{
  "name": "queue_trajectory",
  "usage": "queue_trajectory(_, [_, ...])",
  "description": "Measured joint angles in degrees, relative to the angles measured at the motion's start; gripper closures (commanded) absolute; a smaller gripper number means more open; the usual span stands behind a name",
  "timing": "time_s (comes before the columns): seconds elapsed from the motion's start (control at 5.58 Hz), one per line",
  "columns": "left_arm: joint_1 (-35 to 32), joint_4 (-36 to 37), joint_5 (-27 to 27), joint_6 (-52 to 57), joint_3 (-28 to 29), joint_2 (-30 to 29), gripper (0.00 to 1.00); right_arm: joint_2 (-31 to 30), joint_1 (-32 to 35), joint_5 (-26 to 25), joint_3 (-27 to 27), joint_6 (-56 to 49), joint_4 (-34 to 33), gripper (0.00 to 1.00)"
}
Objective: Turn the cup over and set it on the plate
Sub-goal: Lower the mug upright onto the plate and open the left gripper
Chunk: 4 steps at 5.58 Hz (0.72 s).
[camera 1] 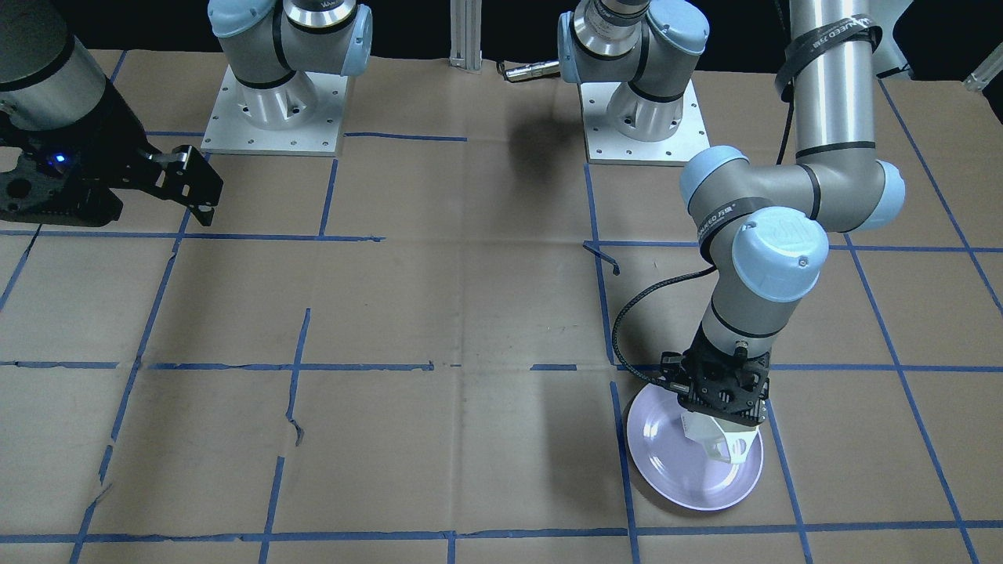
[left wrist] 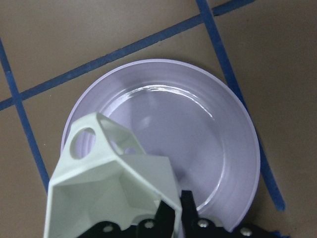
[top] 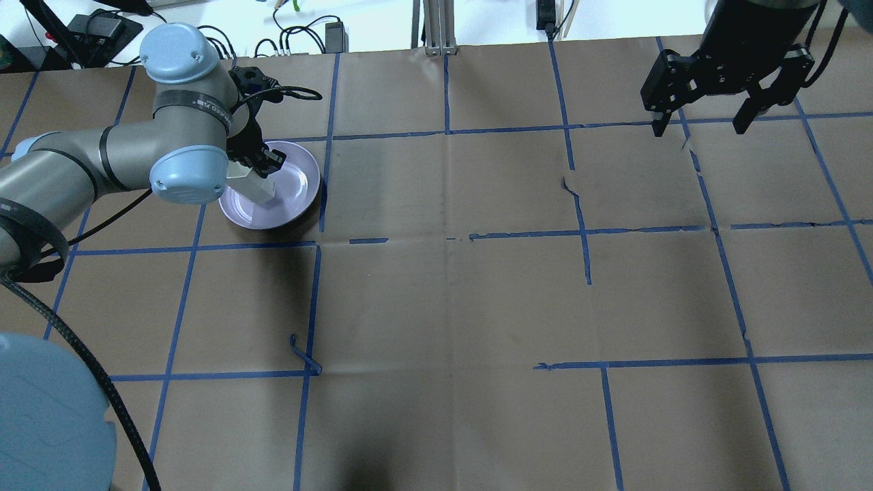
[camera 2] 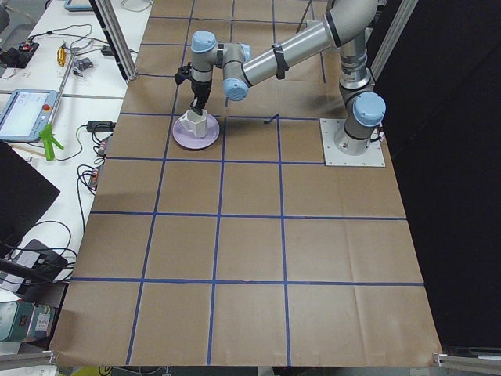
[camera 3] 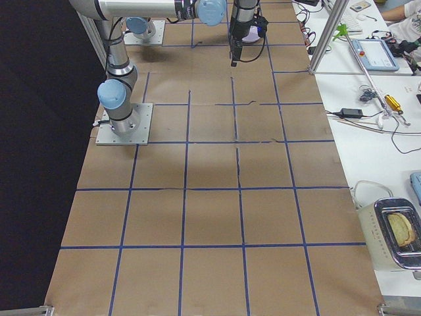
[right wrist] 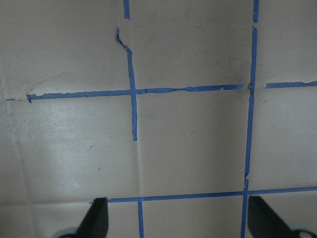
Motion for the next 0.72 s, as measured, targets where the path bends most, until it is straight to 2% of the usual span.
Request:
queue_trajectory(0.18, [-0.1,0.3,-0.2,-0.1,-0.2,-0.4,0.98,0.0,0.0,0.0,0.0,0.0,0.0,0.00])
queue_trajectory(0.36, [-0.3,0.2,-0.4,-0.2,-0.3,-0.5,0.22,0.0,0.0,0.0,0.0,0.0,0.0,0.00])
queue_trajectory(0.54, [-0.3,0.1,-0.4,-0.3,-0.4,-0.7,0.02,0.0,0.0,0.0,0.0,0.0,0.0,0.00])
queue_trajectory(0.72, [-0.4,-0.1,-0.4,-0.7,-0.4,-0.9,0.01,0.0,0.0,0.0,0.0,0.0,0.0,0.00])
